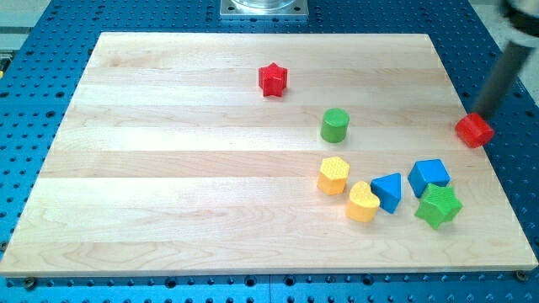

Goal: Push the green circle into the yellow hexagon

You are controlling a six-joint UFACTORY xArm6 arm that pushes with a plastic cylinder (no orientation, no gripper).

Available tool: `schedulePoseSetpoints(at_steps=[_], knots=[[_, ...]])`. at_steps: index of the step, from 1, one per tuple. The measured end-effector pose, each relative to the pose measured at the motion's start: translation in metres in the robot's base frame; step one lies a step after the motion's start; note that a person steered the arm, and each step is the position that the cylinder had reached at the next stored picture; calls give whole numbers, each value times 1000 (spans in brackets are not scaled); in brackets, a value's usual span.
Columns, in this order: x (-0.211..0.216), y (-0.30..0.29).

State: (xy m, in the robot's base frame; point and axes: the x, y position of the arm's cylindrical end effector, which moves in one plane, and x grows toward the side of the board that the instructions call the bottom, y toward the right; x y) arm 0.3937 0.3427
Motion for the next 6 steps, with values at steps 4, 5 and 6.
schedulePoseSetpoints(at_steps=[4, 5, 6], knots=[[42, -127], [74, -212], [45, -307]])
